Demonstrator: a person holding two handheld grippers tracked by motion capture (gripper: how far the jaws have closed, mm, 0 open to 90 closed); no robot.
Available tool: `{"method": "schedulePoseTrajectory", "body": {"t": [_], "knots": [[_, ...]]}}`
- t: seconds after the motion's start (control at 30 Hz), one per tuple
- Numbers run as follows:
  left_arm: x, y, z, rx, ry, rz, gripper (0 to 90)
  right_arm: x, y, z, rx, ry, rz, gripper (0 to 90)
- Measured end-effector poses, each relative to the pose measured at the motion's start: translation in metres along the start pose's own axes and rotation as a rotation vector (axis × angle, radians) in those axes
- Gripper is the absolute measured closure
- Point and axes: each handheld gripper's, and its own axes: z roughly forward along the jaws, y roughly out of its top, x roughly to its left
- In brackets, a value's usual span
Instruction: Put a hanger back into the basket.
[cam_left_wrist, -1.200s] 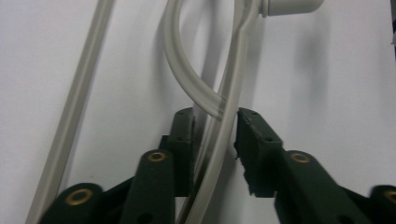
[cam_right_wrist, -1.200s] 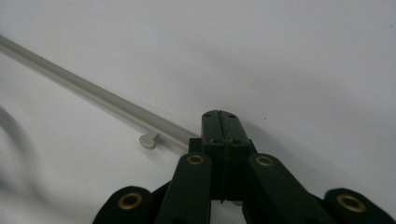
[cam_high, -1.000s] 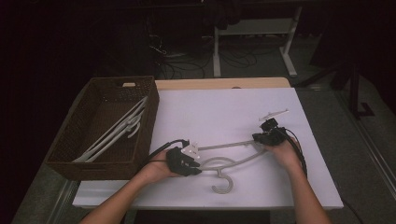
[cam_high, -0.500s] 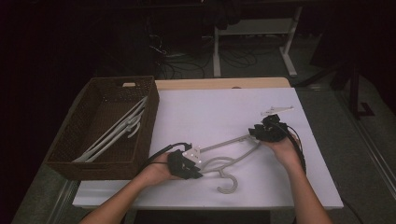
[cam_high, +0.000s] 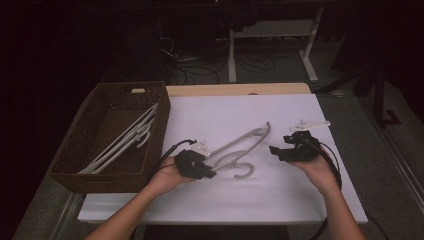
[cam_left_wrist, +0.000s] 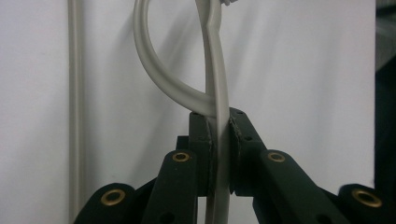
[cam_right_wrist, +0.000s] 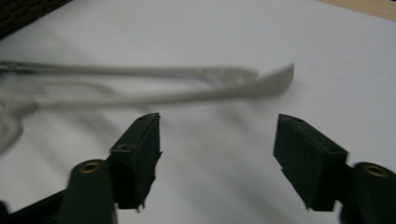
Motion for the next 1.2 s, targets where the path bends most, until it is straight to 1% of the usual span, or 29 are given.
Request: {"method": "schedulePoseTrajectory", "body": {"t": [0.07, 0.13, 0.27, 0.33, 0.43, 0.53, 0.57, 0.63, 0.7, 0.73, 0.8, 0.87, 0.93, 0.97, 1.07, 1.2], "knots": [[0.003, 0.005, -0.007, -0.024, 0.005, -0.032, 82.1, 0.002, -0.007, -0.003, -0.011, -0.010, -0.002, 24.4], [0.005, 0.010, -0.014, -0.045, 0.008, -0.065, 82.1, 0.004, -0.014, -0.004, -0.027, 0.008, -0.004, 19.6], [0.009, 0.026, -0.033, -0.092, 0.010, -0.107, 82.1, 0.011, -0.025, -0.006, -0.034, 0.027, -0.018, 13.5], [0.010, 0.035, -0.043, -0.115, 0.017, -0.123, 82.1, 0.013, -0.029, -0.004, -0.035, 0.020, -0.031, 13.2], [0.008, 0.051, -0.059, -0.125, 0.042, -0.125, 82.1, 0.014, -0.032, -0.001, -0.033, 0.029, -0.044, 9.7], [0.008, 0.063, -0.077, -0.131, 0.059, -0.118, 82.1, 0.014, -0.033, 0.002, -0.026, 0.024, -0.057, 6.5], [0.009, 0.068, -0.086, -0.135, 0.062, -0.112, 82.0, 0.015, -0.033, 0.002, -0.025, 0.021, -0.055, 5.2], [0.011, 0.073, -0.098, -0.144, 0.065, -0.109, 82.1, 0.014, -0.034, 0.002, -0.023, 0.021, -0.055, 2.8], [0.012, 0.078, -0.114, -0.150, 0.076, -0.103, 82.1, 0.013, -0.034, 0.002, -0.025, 0.017, -0.052, 1.9], [0.013, 0.080, -0.120, -0.154, 0.081, -0.104, 82.0, 0.013, -0.034, 0.001, -0.026, 0.015, -0.047, 1.8], [0.015, 0.083, -0.137, -0.155, 0.104, -0.088, 82.1, 0.012, -0.035, 0.000, -0.029, 0.014, -0.041, 1.4], [0.017, 0.082, -0.150, -0.152, 0.125, -0.075, 82.1, 0.010, -0.036, 0.000, -0.030, 0.010, -0.038, 1.4], [0.020, 0.078, -0.165, -0.158, 0.144, -0.068, 82.1, 0.009, -0.036, -0.001, -0.030, 0.006, -0.036, 1.4], [0.022, 0.074, -0.173, -0.165, 0.153, -0.071, 82.1, 0.009, -0.036, -0.001, -0.030, 0.004, -0.035, 1.4], [0.029, 0.061, -0.190, -0.174, 0.175, -0.075, 82.1, 0.009, -0.037, -0.002, -0.031, 0.002, -0.036, 1.4], [0.039, 0.037, -0.211, -0.162, 0.217, -0.079, 82.1, 0.008, -0.037, -0.003, -0.032, -0.001, -0.029, 1.4]]}}
